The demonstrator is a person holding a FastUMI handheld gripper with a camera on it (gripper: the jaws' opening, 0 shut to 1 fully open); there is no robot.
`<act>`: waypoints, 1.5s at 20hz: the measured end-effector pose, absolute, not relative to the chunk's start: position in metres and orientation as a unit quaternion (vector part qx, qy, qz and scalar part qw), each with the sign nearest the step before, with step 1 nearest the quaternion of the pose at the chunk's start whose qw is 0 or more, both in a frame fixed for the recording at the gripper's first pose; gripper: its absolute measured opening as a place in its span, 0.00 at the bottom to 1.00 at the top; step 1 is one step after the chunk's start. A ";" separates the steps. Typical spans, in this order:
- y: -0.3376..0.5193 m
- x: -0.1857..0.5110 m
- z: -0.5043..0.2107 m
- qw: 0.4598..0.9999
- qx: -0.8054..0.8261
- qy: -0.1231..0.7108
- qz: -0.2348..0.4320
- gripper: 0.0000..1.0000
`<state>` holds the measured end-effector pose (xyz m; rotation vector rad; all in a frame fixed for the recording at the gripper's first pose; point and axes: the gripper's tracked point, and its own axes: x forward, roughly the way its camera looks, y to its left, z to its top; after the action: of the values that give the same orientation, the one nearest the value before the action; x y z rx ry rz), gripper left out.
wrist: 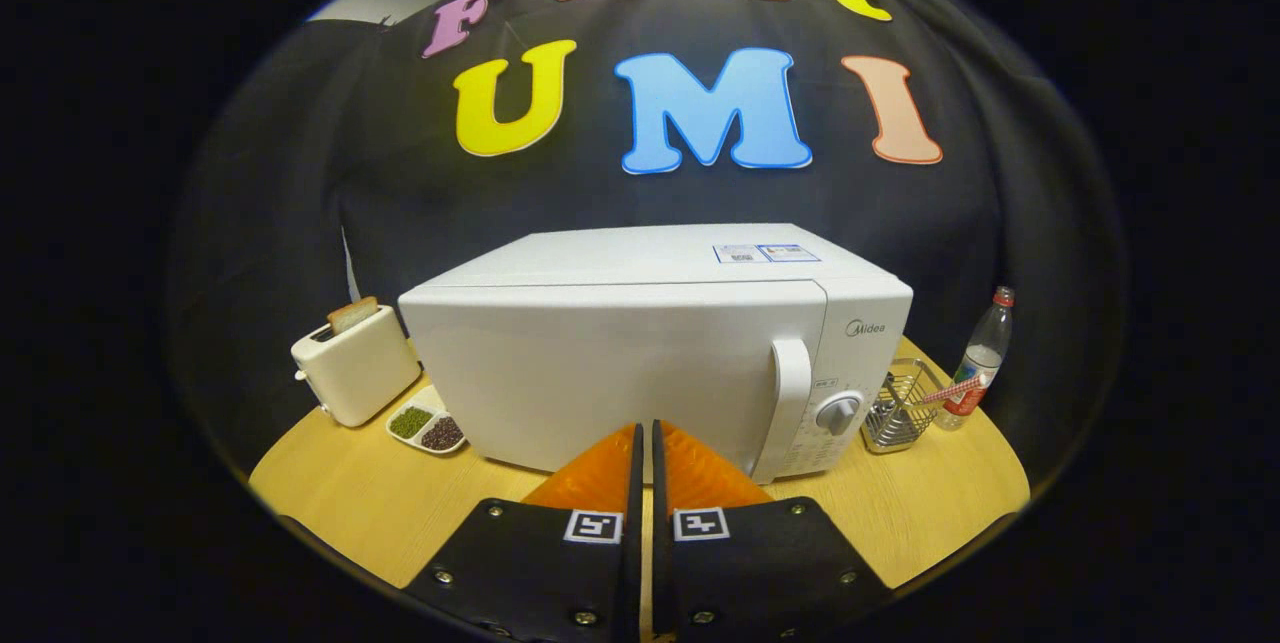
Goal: Open the microwave, put the food inside, and close the microwave door.
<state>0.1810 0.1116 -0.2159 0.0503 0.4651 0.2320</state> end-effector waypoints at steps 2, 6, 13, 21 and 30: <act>0.110 0.160 -0.198 0.971 0.017 0.209 0.118 0.04; 0.101 0.135 -0.170 0.977 0.013 0.183 0.108 0.04; 0.101 0.093 -0.147 0.981 0.049 0.159 0.101 0.91; 0.090 0.058 -0.130 0.986 0.047 0.138 0.079 0.99; 0.088 0.032 -0.107 0.989 0.054 0.117 0.066 0.99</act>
<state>0.0319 0.0883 -0.1073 0.1078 0.2351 0.1332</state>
